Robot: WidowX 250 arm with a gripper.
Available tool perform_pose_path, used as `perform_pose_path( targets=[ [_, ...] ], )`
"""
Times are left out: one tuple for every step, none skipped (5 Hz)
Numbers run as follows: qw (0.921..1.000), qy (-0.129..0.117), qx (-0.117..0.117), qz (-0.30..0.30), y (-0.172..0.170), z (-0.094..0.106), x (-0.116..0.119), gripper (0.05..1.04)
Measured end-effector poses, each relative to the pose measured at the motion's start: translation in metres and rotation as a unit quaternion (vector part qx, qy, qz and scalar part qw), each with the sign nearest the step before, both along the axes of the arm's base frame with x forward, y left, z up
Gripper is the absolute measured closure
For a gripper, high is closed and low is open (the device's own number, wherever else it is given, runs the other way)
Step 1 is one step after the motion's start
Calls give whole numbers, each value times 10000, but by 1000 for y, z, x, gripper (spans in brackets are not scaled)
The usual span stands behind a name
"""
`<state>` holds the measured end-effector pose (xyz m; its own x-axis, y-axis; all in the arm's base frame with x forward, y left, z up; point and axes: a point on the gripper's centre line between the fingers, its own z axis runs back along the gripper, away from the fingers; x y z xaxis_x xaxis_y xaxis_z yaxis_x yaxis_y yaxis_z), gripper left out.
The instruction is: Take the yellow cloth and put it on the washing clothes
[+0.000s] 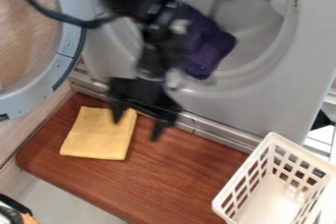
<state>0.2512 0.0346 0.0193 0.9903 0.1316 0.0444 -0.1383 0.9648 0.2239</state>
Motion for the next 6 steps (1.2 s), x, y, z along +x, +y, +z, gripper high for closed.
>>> perform_pose_path(
  targets=[
    [9997, -152, -121, 171, 46, -26, -1, 83],
    [9999, -104, -39, 6, 72, -50, 3, 83],
    [9999, -43, -135, 69, 90, -69, 5, 83],
    [9993, -29, -336, 173, 93, -85, 5, 83],
    [9992, -12, -385, 118, 93, -95, 9, 83],
    [9992, 17, -393, 120, 93, -97, 9, 133]
  ],
)
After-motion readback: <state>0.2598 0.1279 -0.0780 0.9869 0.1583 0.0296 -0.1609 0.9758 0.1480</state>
